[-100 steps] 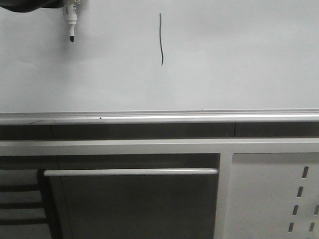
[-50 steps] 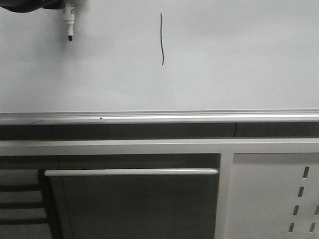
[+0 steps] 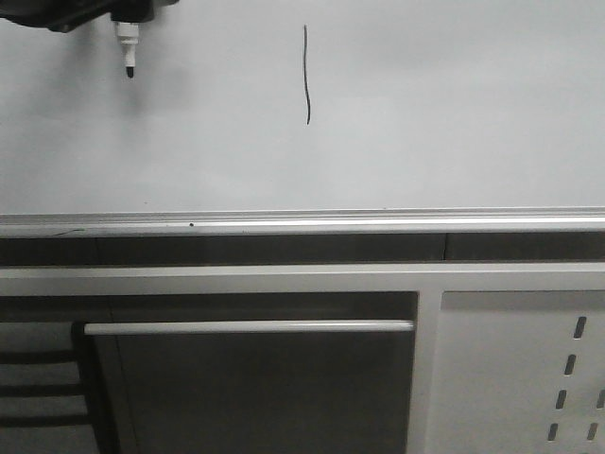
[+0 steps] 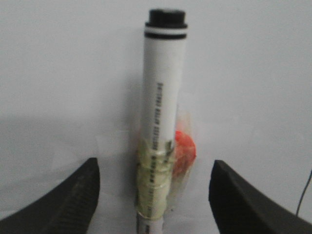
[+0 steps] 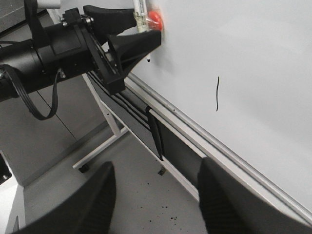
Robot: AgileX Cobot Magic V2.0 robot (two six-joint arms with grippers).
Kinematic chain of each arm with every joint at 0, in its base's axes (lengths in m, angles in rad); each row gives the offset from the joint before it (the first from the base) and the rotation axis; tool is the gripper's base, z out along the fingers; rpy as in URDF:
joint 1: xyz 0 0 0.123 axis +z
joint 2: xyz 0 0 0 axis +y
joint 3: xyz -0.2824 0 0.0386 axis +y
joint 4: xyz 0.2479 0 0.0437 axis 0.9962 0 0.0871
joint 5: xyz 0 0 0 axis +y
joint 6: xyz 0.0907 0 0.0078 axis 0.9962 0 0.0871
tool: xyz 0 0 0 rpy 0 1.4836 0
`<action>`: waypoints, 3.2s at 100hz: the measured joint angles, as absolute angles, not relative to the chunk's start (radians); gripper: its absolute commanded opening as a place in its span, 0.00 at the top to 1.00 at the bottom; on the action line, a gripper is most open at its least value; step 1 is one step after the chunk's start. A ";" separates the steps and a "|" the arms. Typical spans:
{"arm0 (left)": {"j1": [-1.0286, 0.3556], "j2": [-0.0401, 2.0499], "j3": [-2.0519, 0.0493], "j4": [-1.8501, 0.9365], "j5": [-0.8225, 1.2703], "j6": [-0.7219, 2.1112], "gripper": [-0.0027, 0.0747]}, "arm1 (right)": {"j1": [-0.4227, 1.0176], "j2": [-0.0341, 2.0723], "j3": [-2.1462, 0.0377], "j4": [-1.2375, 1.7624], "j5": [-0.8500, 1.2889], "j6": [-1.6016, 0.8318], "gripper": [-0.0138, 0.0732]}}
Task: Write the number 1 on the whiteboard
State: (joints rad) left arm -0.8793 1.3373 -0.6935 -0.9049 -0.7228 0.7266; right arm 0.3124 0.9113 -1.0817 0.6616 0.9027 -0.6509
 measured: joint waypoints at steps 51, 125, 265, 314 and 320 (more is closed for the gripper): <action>-0.879 1.036 -0.672 -0.917 -0.305 0.840 0.43 | 0.286 0.823 -1.082 0.517 0.878 -0.495 0.60; -0.879 0.554 -0.414 -0.915 -0.081 0.937 0.99 | 0.252 0.260 -0.594 0.419 0.491 -0.372 0.91; -0.879 0.115 -0.174 -0.996 -0.111 0.938 0.99 | 0.249 -0.011 -0.266 0.469 0.527 -0.346 0.91; -0.333 0.099 -0.076 -0.258 0.000 0.246 0.99 | 0.249 -0.011 -0.266 0.469 0.527 -0.346 0.91; -0.274 0.064 -0.052 -0.200 0.008 0.179 0.99 | 0.249 -0.011 -0.266 0.469 0.527 -0.346 0.91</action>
State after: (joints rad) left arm -0.2741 0.0637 -0.0525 -0.1996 0.0079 0.1786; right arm 0.2492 -0.0107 -0.2659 0.4687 0.5268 -0.3461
